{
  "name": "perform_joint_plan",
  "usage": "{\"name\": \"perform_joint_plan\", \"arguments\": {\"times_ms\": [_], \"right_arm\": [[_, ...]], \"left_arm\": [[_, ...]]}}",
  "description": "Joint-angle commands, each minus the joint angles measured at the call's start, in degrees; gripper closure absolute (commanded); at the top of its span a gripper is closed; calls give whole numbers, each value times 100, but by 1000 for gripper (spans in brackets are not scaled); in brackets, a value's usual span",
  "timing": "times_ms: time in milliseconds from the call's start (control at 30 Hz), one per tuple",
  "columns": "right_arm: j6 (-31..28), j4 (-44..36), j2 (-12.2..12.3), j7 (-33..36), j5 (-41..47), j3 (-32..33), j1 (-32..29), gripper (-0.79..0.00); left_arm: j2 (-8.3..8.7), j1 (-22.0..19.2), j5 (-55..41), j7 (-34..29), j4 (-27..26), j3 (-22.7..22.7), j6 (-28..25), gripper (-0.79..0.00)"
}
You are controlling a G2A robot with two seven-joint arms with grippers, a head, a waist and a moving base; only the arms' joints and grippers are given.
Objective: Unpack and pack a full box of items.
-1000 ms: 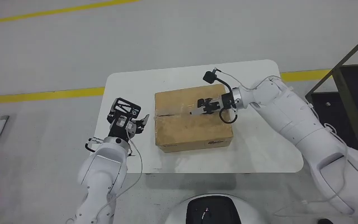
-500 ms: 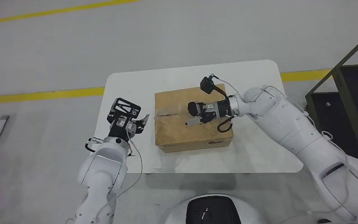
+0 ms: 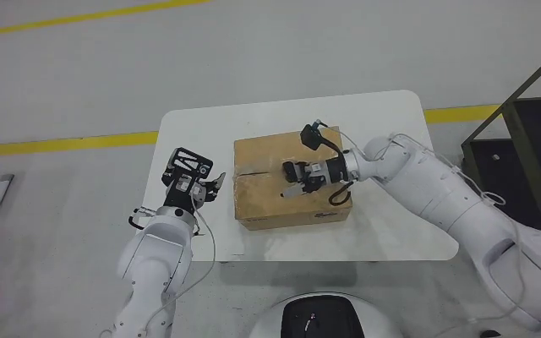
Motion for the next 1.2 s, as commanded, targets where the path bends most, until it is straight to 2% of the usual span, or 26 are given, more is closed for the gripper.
{"name": "perform_joint_plan", "arguments": {"times_ms": [0,233,667,833,1033,1167], "right_arm": [[-7,25,9,-7,135,-139,56,-262],[-7,52,53,-7,519,-472,195,0],[-7,-10,134,-7,843,-979,405,0],[15,102,199,16,550,-1303,747,0],[591,114,289,592,509,-1761,1361,0],[1337,-234,359,1339,508,-1761,1529,0]], "left_arm": [[0,0,0,0,0,0,0,-785],[0,0,0,0,0,0,0,-785],[0,0,0,0,0,0,0,-785],[0,0,0,0,0,0,0,-785],[0,0,0,0,0,0,0,-785],[0,0,0,0,0,0,0,-785]]}}
